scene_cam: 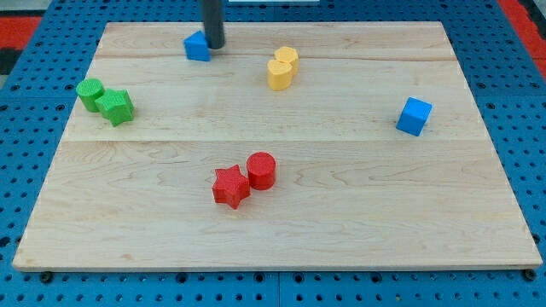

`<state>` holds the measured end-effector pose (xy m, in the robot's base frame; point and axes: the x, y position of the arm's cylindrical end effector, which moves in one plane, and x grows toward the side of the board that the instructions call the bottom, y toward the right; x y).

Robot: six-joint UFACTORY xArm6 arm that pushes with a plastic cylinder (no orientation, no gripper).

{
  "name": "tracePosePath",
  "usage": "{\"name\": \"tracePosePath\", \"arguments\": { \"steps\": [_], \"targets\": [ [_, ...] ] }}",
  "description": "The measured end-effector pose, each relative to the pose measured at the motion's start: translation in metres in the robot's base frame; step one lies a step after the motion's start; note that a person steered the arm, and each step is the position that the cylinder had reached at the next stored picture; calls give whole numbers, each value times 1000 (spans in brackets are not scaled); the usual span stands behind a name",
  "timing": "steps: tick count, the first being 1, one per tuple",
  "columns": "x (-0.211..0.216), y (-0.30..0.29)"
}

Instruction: Push the blue triangle towards top left

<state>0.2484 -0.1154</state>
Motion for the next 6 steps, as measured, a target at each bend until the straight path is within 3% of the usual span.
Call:
{"name": "tracePosePath", "arguments": {
  "steps": [3,5,6],
  "targets": [
    [34,-52],
    [-18,-68],
    [-21,-79]
  ]
}}
